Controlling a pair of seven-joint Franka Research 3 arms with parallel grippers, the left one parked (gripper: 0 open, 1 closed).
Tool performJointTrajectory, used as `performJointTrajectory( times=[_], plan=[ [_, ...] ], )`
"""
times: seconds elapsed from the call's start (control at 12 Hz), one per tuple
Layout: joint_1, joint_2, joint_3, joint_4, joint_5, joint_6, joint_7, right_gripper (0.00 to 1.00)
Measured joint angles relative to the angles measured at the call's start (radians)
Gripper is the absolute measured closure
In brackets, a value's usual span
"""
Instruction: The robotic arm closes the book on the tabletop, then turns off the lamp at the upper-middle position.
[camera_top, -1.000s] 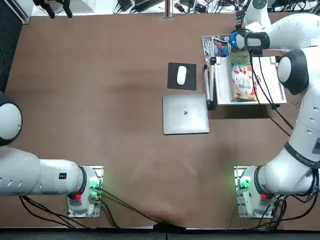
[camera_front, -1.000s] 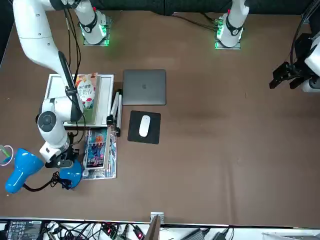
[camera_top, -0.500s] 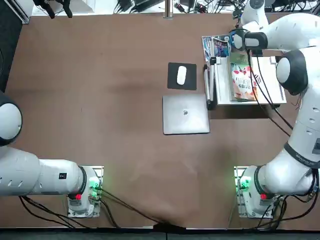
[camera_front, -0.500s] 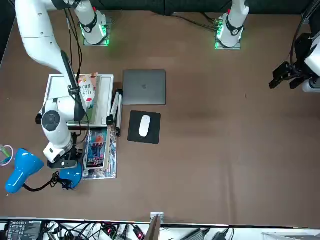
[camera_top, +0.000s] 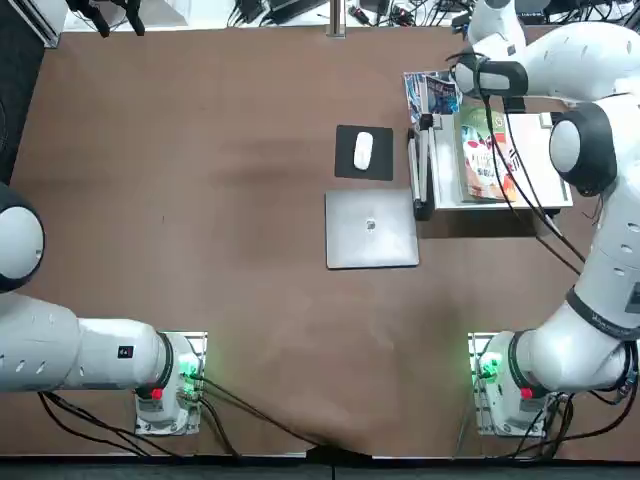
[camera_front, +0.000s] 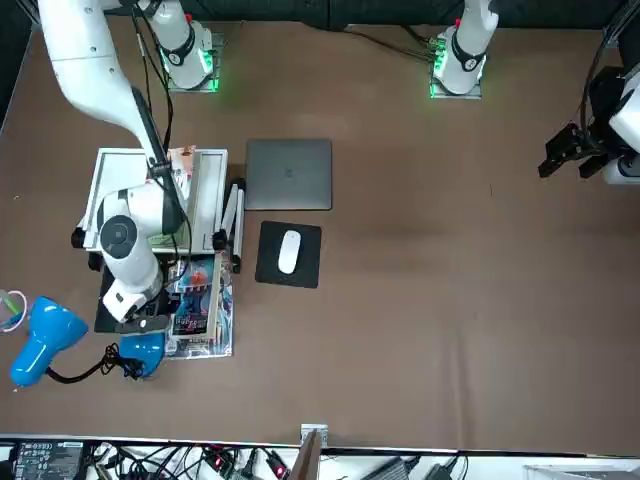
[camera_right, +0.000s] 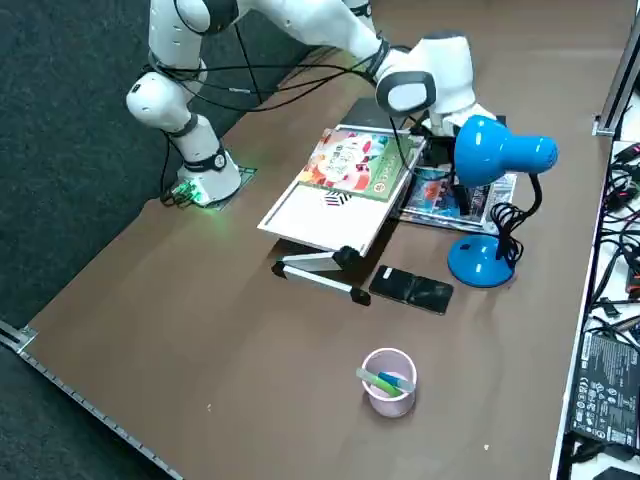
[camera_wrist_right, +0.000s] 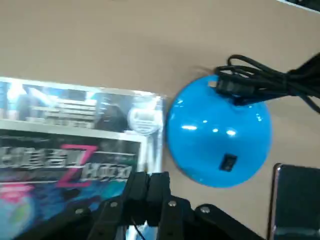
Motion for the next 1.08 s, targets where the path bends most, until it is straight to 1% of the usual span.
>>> performJointTrajectory(
  times=[0.17,0.33,0.5,0.83,0.92,1.08],
  plan=[
    [0.005,-0.027,0.034,0.007,0.013,-0.048,0.019,0.99],
    [0.008,-0.055,0.065,0.026,0.057,-0.106,0.027,0.99],
    [0.019,-0.084,0.084,0.071,0.078,-0.209,0.032,0.99],
    [0.042,-0.163,0.092,0.18,0.094,-0.469,0.038,0.99],
    [0.048,-0.218,0.093,0.199,0.138,-0.565,0.038,0.99],
    [0.049,-0.277,0.094,0.203,0.161,-0.652,0.03,0.99]
  ],
)
